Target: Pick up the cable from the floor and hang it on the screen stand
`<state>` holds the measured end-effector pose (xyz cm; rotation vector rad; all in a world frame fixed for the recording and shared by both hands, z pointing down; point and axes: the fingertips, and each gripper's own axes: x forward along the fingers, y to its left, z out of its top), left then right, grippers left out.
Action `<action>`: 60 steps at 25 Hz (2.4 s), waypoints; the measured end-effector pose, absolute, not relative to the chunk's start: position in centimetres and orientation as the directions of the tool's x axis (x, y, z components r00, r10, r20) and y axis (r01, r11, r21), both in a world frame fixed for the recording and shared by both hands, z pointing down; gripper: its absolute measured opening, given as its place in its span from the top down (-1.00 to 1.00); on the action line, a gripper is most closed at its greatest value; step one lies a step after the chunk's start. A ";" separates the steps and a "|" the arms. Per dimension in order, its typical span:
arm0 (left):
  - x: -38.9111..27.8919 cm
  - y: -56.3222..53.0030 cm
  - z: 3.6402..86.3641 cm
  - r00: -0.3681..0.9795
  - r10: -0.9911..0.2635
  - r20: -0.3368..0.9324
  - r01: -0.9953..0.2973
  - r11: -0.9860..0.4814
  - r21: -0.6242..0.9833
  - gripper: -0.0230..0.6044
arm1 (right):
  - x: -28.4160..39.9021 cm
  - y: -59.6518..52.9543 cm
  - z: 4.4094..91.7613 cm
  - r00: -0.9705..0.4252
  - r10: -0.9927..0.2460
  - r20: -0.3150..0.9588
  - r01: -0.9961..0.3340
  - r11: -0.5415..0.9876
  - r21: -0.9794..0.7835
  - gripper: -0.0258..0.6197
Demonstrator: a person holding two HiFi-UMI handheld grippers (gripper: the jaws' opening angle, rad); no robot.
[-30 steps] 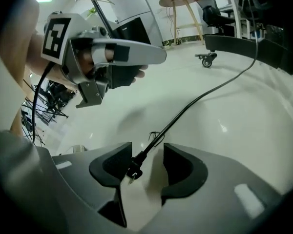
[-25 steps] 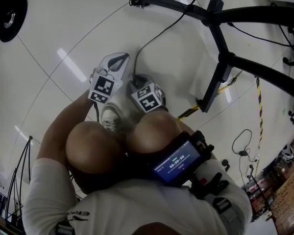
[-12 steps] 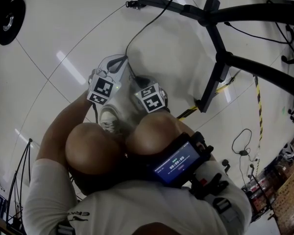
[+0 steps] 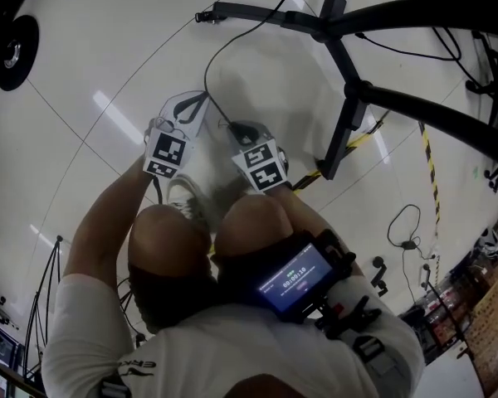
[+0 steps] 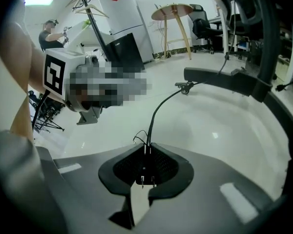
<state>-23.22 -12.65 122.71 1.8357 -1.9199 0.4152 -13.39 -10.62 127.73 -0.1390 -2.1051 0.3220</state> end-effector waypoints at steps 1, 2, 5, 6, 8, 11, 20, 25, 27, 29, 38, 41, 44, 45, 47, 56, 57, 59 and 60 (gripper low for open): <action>-23.0 -12.9 121.8 -0.005 -0.861 0.509 -0.995 0.056 0.085 0.92 | -13.5 -11.1 126.6 -0.536 0.219 0.815 -0.035 0.959 -0.281 0.76; -22.9 -13.2 120.8 0.002 -0.862 0.507 -0.996 0.045 0.079 0.92 | -13.6 -11.5 125.3 -0.543 0.214 0.812 -0.040 0.959 -0.280 0.76; -22.6 -13.8 117.9 0.013 -0.860 0.510 -0.997 0.027 0.072 0.92 | -13.9 -13.1 121.5 -0.565 0.196 0.801 -0.060 0.959 -0.277 0.76; -22.7 -14.1 116.9 0.014 -0.860 0.511 -0.997 0.026 0.073 0.92 | -14.1 -13.8 120.1 -0.574 0.186 0.797 -0.071 0.959 -0.275 0.76; -22.9 -14.9 114.6 0.011 -0.863 0.505 -0.997 0.031 0.074 0.92 | -14.4 -15.0 117.4 -0.591 0.167 0.790 -0.090 0.959 -0.270 0.76; -23.4 -16.4 110.5 0.000 -0.876 0.483 -0.997 0.036 0.066 0.92 | -15.0 -16.4 113.4 -0.610 0.146 0.779 -0.093 0.963 -0.253 0.76; -23.9 -19.4 96.4 0.003 -0.895 0.446 -1.000 0.008 0.022 0.92 | -16.3 -19.7 98.1 -0.659 0.100 0.745 -0.086 0.975 -0.206 0.76; -24.6 -19.7 86.5 -0.022 -0.906 0.422 -1.000 0.024 0.000 0.92 | -16.9 -20.5 87.4 -0.687 0.065 0.724 -0.073 0.985 -0.157 0.76; -24.7 -19.8 82.3 -0.031 -0.911 0.411 -0.999 0.032 -0.004 0.92 | -16.9 -20.8 82.7 -0.701 0.046 0.712 -0.070 0.989 -0.133 0.76; -24.8 -20.4 78.0 -0.037 -0.920 0.391 -0.999 0.034 -0.015 0.92 | -17.0 -21.6 78.0 -0.718 0.024 0.696 -0.066 0.993 -0.103 0.76; -24.5 -23.2 60.3 -0.046 -0.960 0.277 -0.997 0.027 -0.070 0.92 | -17.6 -24.1 59.6 -0.798 -0.063 0.599 -0.065 0.998 0.018 0.76; -24.7 -23.4 55.5 -0.055 -0.972 0.227 -0.996 0.038 -0.079 0.92 | -17.9 -24.4 54.3 -0.826 -0.098 0.555 -0.075 0.995 0.065 0.76; -25.0 -23.8 50.6 -0.067 -0.983 0.172 -0.994 0.051 -0.092 0.92 | -18.0 -25.1 48.8 -0.854 -0.134 0.504 -0.086 0.989 0.116 0.76; -25.1 -24.1 49.0 -0.069 -0.986 0.153 -0.994 0.054 -0.098 0.92 | -18.1 -25.4 47.0 -0.863 -0.147 0.483 -0.093 0.987 0.134 0.76; -25.3 -24.3 46.1 -0.070 -0.991 0.116 -0.992 0.058 -0.110 0.92 | -18.2 -25.8 43.5 -0.880 -0.171 0.443 -0.107 0.980 0.166 0.76; -26.2 -26.2 34.6 -0.058 -0.996 -0.062 -0.983 0.068 -0.172 0.92 | -18.6 -27.8 30.5 -0.928 -0.263 0.263 -0.167 0.926 0.337 0.76; -26.2 -26.5 33.5 -0.054 -0.995 -0.079 -0.981 0.068 -0.181 0.92 | -18.6 -28.0 29.4 -0.931 -0.270 0.246 -0.174 0.920 0.351 0.76; -26.2 -26.8 31.9 -0.045 -0.993 -0.107 -0.979 0.065 -0.192 0.92 | -18.7 -28.3 27.6 -0.935 -0.282 0.217 -0.187 0.909 0.373 0.76; -26.1 -27.0 31.3 -0.040 -0.992 -0.117 -0.979 0.062 -0.193 0.92 | -18.7 -28.3 26.8 -0.936 -0.286 0.205 -0.193 0.904 0.382 0.76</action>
